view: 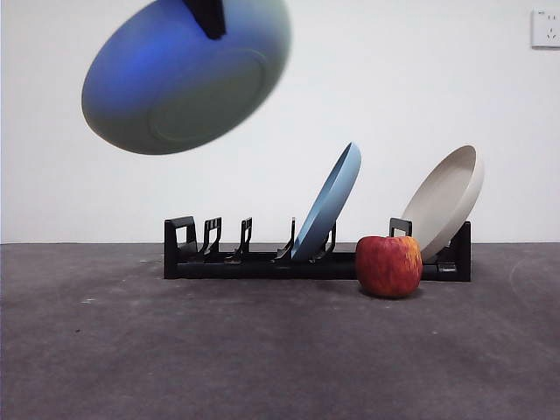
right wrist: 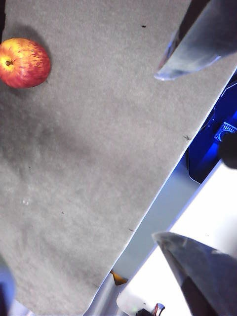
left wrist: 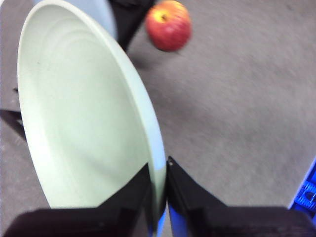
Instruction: Take the green plate from the plate rack,put the plate on the table,take the apple from the table,put the apple in the plate
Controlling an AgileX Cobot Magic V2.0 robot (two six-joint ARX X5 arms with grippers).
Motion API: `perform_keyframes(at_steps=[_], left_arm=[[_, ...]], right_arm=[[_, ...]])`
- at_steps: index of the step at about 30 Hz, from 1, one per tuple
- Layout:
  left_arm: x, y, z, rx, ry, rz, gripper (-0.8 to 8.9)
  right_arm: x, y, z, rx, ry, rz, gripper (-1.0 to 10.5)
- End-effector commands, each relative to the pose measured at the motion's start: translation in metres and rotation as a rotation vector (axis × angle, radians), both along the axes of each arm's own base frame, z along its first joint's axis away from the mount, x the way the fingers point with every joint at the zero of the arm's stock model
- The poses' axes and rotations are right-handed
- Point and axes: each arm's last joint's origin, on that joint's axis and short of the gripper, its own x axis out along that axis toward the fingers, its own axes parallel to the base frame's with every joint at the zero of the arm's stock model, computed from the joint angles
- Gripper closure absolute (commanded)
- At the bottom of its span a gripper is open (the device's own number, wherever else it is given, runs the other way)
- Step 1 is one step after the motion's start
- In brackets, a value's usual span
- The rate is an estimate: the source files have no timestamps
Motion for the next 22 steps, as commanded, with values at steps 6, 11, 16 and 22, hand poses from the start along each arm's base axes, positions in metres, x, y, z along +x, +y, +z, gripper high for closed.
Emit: perform_keyframes(at_steps=[6, 11, 16, 22], left_arm=[[-0.019, -0.026, -0.076, 0.146, -0.004, -0.060, 8.20], [-0.025, -0.038, -0.116, 0.197, -0.046, -0.073, 8.21], [-0.024, -0.048, -0.146, 0.281, -0.066, -0.083, 8.20], [-0.025, -0.064, -0.174, 0.331, -0.046, -0.111, 8.20]], right_arm=[[0.000, 0.000, 0.001, 0.008, -0.004, -0.002, 2.9], [0.000, 0.000, 0.001, 0.008, -0.004, -0.002, 2.9], [0.000, 0.000, 0.001, 0.008, -0.004, -0.002, 2.9], [0.000, 0.000, 0.001, 0.008, -0.003, -0.002, 2.9]])
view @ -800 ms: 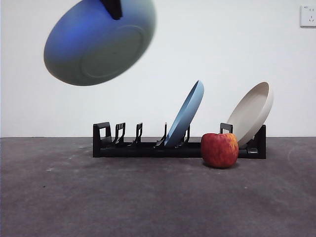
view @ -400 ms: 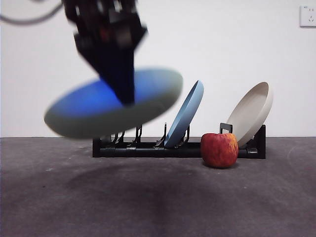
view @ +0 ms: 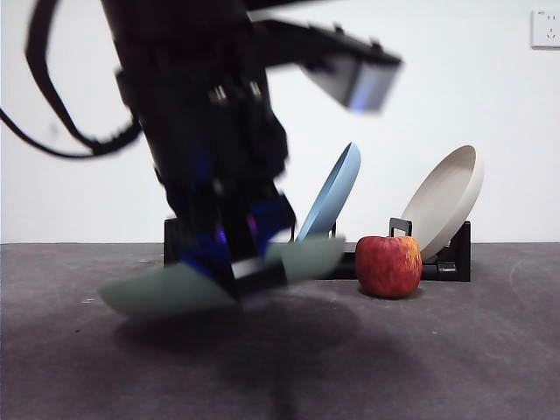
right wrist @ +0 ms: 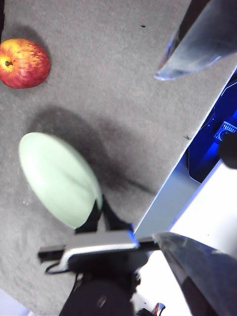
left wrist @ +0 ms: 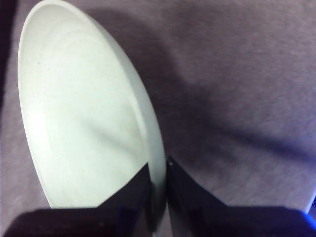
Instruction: Take the green plate from the plate rack,put the plate on the table,take the apple from the table,put the apple in the plate
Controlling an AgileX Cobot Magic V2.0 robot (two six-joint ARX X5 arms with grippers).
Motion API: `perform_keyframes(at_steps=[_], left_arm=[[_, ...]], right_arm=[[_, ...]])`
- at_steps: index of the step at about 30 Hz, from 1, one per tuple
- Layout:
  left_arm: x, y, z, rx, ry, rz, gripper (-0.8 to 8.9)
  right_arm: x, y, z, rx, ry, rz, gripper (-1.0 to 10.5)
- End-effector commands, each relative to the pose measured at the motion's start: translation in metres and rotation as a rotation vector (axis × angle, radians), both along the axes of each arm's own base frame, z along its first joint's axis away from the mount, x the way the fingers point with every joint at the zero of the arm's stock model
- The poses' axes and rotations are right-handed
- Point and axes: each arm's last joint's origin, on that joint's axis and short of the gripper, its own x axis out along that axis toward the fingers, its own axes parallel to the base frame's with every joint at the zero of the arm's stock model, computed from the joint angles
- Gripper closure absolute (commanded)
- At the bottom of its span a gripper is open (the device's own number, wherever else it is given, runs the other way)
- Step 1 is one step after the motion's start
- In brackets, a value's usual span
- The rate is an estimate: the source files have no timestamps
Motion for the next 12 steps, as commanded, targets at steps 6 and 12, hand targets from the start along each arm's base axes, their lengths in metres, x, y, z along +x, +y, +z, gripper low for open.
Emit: perform_keyframes(at_steps=[6, 12], left_arm=[[-0.006, -0.015, -0.029, 0.064, -0.020, -0.033, 8.21], [-0.007, -0.016, -0.034, 0.048, 0.043, -0.047, 6.20]], right_arm=[[0.000, 0.000, 0.001, 0.006, -0.006, 0.000, 2.9], [0.000, 0.000, 0.001, 0.006, -0.006, 0.000, 2.9]])
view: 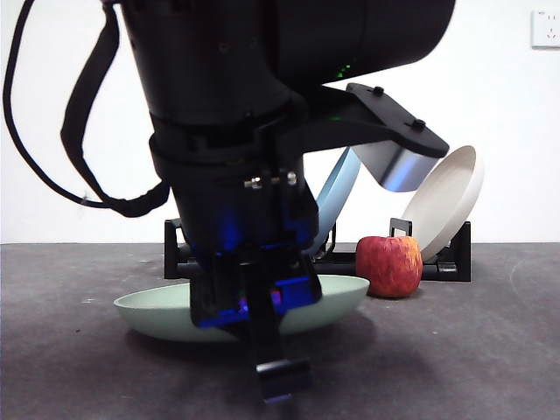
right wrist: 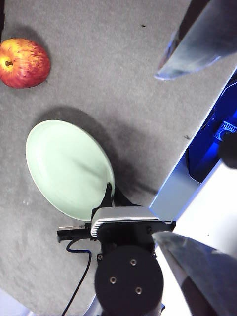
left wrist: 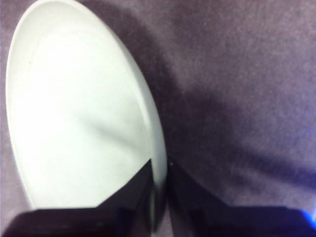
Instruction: Take the green plate from the plate rack,put the plate on the table,take the apple from the table,put the apple in the plate
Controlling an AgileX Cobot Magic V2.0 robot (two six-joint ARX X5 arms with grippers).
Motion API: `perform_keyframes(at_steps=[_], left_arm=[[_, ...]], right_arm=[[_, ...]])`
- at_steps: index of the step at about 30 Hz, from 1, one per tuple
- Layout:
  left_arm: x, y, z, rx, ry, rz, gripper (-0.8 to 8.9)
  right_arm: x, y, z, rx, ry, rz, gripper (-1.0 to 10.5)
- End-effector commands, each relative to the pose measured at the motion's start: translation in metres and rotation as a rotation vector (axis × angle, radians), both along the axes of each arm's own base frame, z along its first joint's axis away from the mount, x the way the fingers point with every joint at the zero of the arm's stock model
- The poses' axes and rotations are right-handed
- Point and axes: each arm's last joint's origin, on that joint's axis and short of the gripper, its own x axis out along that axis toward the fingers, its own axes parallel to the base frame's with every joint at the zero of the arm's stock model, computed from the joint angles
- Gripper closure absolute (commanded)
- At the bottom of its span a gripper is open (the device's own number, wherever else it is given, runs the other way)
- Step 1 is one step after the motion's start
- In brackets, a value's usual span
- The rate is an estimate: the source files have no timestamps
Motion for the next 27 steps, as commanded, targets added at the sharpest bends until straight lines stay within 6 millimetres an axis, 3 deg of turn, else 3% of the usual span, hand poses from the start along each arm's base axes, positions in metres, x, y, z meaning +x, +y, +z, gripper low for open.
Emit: perform_keyframes(at_steps=[1, 8, 12, 14, 19, 27], left_arm=[[-0.002, 0.000, -0.006, 0.000, 0.036, -0.008, 5.88], [-0.002, 0.000, -0.003, -0.017, 0.036, 0.010, 5.76], [-0.003, 0.002, 0.008, -0.047, 0.034, 0.030, 3.81], [-0.004, 0.003, 0.019, -0.064, 0.033, 0.046, 3.37], [-0.006, 0.008, 0.058, -0.141, 0.020, 0.069, 3.33], [-0.020, 0.034, 0.151, -0.419, 0.084, 0.115, 3.34]], right_arm=[[0.000, 0.000, 0.001, 0.006, -0.006, 0.000, 2.9], [0.000, 0.000, 0.001, 0.006, -0.006, 0.000, 2.9], [0.000, 0.000, 0.001, 0.006, -0.006, 0.000, 2.9], [0.001, 0.000, 0.001, 0.005, -0.004, -0.001, 2.9], [0.004, 0.001, 0.001, 0.007, -0.001, -0.004, 2.9], [0.031, 0.003, 0.005, 0.051, -0.059, -0.051, 2.9]])
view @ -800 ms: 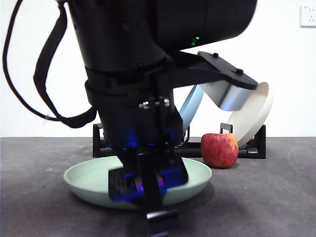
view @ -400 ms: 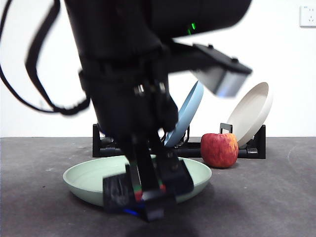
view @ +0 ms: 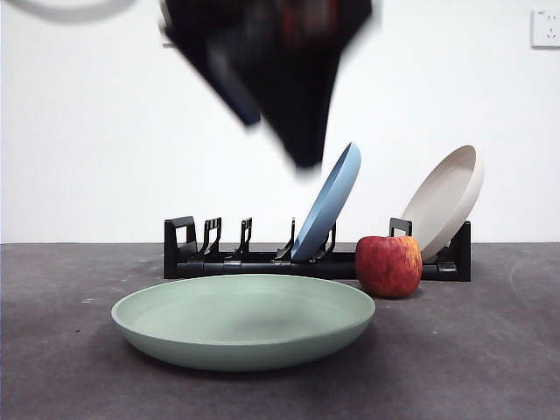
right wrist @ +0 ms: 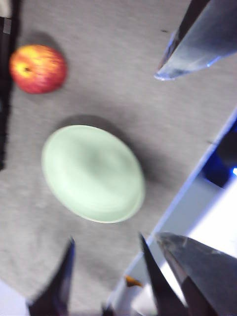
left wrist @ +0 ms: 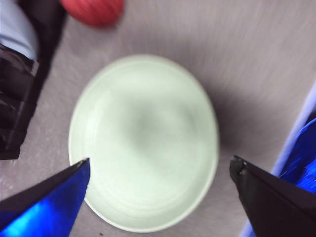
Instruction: Take the green plate from the plate rack,put the plate on the table,take the apple from the table,put the apple in the plate
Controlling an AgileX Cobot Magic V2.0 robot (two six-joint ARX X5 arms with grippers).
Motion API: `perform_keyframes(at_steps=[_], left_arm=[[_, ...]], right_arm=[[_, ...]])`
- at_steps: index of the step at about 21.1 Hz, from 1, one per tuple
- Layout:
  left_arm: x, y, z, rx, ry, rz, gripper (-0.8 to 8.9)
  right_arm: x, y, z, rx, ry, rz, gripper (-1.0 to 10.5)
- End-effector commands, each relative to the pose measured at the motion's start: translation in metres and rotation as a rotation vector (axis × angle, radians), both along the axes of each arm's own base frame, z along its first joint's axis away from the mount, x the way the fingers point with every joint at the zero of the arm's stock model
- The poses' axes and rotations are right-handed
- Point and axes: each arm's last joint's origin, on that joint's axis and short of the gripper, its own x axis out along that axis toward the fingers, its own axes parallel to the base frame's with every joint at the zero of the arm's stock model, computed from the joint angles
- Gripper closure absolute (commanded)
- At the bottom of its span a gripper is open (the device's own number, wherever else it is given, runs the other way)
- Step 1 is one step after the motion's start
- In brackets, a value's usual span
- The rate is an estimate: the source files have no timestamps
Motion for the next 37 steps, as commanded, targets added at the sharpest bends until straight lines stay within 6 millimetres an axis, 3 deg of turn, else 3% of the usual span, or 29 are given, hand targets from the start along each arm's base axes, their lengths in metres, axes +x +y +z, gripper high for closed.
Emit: perform_keyframes(at_steps=[1, 6, 13, 18, 24, 37], left_arm=[[-0.008, 0.012, 0.033, -0.159, 0.048, 0.023, 3.34], [-0.022, 0.040, 0.086, -0.383, 0.087, -0.022, 3.37], [-0.036, 0.076, 0.124, -0.557, 0.067, -0.026, 3.38], [-0.042, 0.091, 0.129, -0.591, 0.083, -0.001, 3.38], [-0.043, 0.094, 0.125, -0.560, 0.119, 0.031, 3.38], [-0.043, 0.094, 0.125, -0.563, 0.122, 0.035, 3.38]], right_arm=[[0.015, 0.002, 0.003, 0.033, -0.028, -0.031, 2.9], [0.052, 0.007, -0.002, 0.043, -0.046, -0.055, 2.9], [0.102, 0.031, -0.028, -0.078, -0.040, -0.086, 2.8], [0.135, 0.056, -0.056, -0.170, -0.052, -0.105, 2.1], [0.170, 0.087, -0.099, -0.246, -0.085, -0.121, 2.1], [0.212, 0.102, -0.139, -0.285, -0.049, -0.140, 2.1]])
